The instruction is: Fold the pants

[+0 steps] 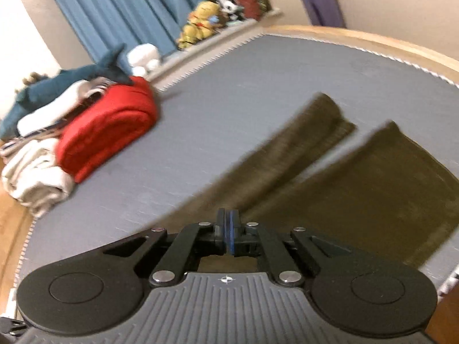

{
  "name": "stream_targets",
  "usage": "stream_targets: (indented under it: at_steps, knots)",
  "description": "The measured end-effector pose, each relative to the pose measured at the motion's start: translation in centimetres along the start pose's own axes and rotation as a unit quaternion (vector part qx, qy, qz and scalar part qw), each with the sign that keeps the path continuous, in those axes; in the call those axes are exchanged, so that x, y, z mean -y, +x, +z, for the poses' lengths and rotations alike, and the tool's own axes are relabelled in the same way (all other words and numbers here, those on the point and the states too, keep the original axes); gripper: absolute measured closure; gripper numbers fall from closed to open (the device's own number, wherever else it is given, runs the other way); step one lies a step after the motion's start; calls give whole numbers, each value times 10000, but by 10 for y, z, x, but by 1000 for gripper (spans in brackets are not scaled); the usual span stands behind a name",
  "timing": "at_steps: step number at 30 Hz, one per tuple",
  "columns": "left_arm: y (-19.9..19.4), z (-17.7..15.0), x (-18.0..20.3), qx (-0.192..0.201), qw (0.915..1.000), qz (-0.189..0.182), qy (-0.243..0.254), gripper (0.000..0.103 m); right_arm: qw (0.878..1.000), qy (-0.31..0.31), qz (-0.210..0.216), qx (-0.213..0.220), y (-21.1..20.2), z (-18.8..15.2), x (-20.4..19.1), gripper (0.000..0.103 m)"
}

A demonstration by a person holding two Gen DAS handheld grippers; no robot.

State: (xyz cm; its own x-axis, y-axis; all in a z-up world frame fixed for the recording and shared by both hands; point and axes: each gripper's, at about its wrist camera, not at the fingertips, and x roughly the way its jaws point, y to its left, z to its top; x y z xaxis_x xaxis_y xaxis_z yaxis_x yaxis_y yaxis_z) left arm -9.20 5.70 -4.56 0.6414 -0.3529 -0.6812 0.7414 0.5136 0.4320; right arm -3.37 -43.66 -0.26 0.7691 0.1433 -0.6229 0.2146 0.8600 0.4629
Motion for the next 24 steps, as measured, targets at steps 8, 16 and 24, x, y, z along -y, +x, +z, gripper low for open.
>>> stream_targets:
  at_steps: [8,16,24]
  knots:
    - [22,42,-7,382,9952,263,-865,63,9935,1092,330,23,70,17,39,91]
    - [72,32,3,-331,9984,67,-457,44,9880,1515,-64,-308,166,27,42,59]
    - [108,17,3,-764,9964,270,-243,54,9844,1706,-259,-338,200,31,39,70]
